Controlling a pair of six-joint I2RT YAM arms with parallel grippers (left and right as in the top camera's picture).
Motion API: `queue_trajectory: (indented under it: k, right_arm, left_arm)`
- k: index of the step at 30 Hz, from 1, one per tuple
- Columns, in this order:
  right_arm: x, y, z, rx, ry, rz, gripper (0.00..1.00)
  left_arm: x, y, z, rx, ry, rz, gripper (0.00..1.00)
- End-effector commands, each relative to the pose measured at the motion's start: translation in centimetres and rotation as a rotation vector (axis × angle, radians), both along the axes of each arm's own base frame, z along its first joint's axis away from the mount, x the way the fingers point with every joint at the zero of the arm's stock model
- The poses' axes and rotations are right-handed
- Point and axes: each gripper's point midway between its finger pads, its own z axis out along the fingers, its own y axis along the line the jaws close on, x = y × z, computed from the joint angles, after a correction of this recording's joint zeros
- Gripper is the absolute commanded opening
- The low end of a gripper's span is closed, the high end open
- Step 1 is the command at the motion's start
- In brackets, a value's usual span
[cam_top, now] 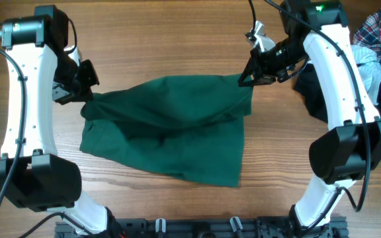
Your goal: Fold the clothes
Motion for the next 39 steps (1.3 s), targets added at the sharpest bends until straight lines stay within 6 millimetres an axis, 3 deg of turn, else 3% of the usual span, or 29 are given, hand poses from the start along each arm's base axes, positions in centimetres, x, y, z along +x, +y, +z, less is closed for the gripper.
queue_trajectory:
  k: [1, 5, 8, 10, 14, 18, 23, 29, 35, 39]
  right_arm:
    - [-0.3, -0.2, -0.1, -0.074, -0.021, 0.004, 0.04]
    - [0.6, -0.8, 0.2, -0.163, -0.082, -0.047, 0.04]
    - [1.1, -1.9, 1.6, -0.234, -0.147, -0.125, 0.04]
    - [0.6, -3.2, 3.6, -0.286, -0.198, -0.199, 0.04]
    - [-0.6, -4.1, 5.6, -0.311, -0.234, -0.243, 0.04]
    - [-2.2, -4.0, 5.7, -0.329, -0.196, -0.234, 0.04]
    - [-2.7, -4.3, 5.5, -0.431, -0.205, -0.275, 0.04]
    - [-4.0, -3.3, 5.5, -0.508, -0.227, -0.278, 0.05]
    - [-5.6, -2.4, 1.9, -0.557, -0.140, -0.250, 0.04]
    - [-7.1, -2.8, -0.2, -0.574, -0.077, -0.262, 0.04]
  left_arm:
    - [0.0, -0.1, 0.2, 0.000, -0.009, -0.009, 0.04]
    - [0.9, -0.2, 0.4, 0.005, -0.051, -0.015, 0.04]
    - [1.0, 0.0, 1.2, 0.029, -0.092, -0.019, 0.04]
    - [0.7, 0.6, 2.6, 0.072, -0.141, 0.008, 0.04]
    - [-0.2, 0.7, 4.7, 0.086, -0.209, 0.037, 0.04]
    - [-1.8, 0.6, 6.5, 0.093, -0.246, 0.072, 0.04]
    - [-3.2, 0.8, 6.8, 0.126, -0.224, 0.099, 0.04]
    - [-3.9, 0.6, 4.5, 0.206, -0.177, 0.104, 0.04]
    - [-4.2, -0.4, -0.9, 0.224, -0.099, 0.097, 0.04]
    - [-5.4, -0.1, -3.0, 0.241, -0.039, 0.096, 0.04]
